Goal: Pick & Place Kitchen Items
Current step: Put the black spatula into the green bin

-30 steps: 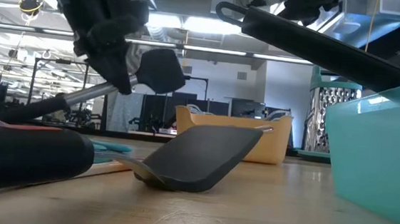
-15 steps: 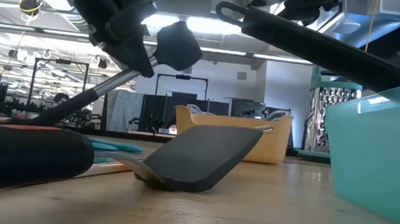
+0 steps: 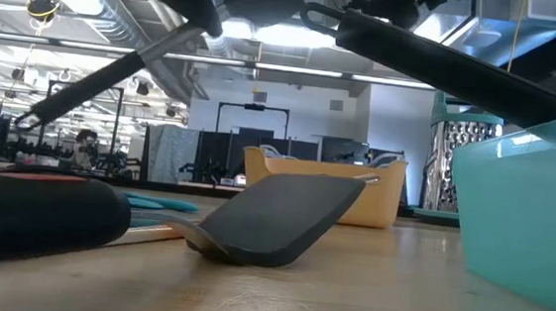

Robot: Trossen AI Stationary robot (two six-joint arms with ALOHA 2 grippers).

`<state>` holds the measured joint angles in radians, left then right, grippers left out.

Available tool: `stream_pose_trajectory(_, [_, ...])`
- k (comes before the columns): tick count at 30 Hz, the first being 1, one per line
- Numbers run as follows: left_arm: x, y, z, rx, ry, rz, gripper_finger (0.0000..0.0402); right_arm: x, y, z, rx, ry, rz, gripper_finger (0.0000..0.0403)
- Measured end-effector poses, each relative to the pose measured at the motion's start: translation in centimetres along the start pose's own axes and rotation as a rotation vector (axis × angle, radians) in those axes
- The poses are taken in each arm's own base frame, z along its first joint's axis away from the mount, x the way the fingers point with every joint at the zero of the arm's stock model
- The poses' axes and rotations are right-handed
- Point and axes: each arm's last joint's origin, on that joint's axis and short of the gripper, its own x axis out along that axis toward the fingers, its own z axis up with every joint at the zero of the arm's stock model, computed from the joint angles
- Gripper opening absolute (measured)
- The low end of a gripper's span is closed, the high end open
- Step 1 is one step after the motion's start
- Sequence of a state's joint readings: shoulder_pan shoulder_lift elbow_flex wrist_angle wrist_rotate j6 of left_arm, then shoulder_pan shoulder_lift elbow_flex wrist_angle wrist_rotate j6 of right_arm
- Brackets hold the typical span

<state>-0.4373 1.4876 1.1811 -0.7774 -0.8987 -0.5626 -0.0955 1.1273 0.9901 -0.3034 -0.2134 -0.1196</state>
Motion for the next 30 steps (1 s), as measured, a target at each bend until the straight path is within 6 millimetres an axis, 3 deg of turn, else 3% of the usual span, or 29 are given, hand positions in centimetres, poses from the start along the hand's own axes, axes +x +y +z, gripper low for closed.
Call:
stream_pose_trajectory(6, [-0.1, 0.8, 0.6, 0.242, 0.018, 0.041, 0.0045, 2.0, -0.4, 0.1, 0.026, -0.038, 0.031, 0.0227])
stream_pose_trajectory(13, [-0.3, 1.6, 0.5, 0.506, 0.044, 0.134, 0.0045, 2.1, -0.4, 0.3, 0.031, -0.060, 0.029, 0.0227])
stream_pose_trajectory(20, [-0.2, 1.9, 0.7, 0.694, 0.035, 0.226, 0.0045, 2.6, -0.2, 0.9, 0.144, -0.121, 0.063, 0.0227])
stream_pose_trajectory(24, [0.6, 2.2, 0.9, 0.639, 0.082, 0.131, 0.0045, 3.0, 1.0, 1.2, 0.119, -0.131, 0.109, 0.0227])
stream_pose_trajectory(30, [1.5, 2.7, 1.3, 0.500, 0.167, -0.038, 0.0045, 4.2, 3.0, 0.9, -0.124, -0.121, 0.165, 0.0227])
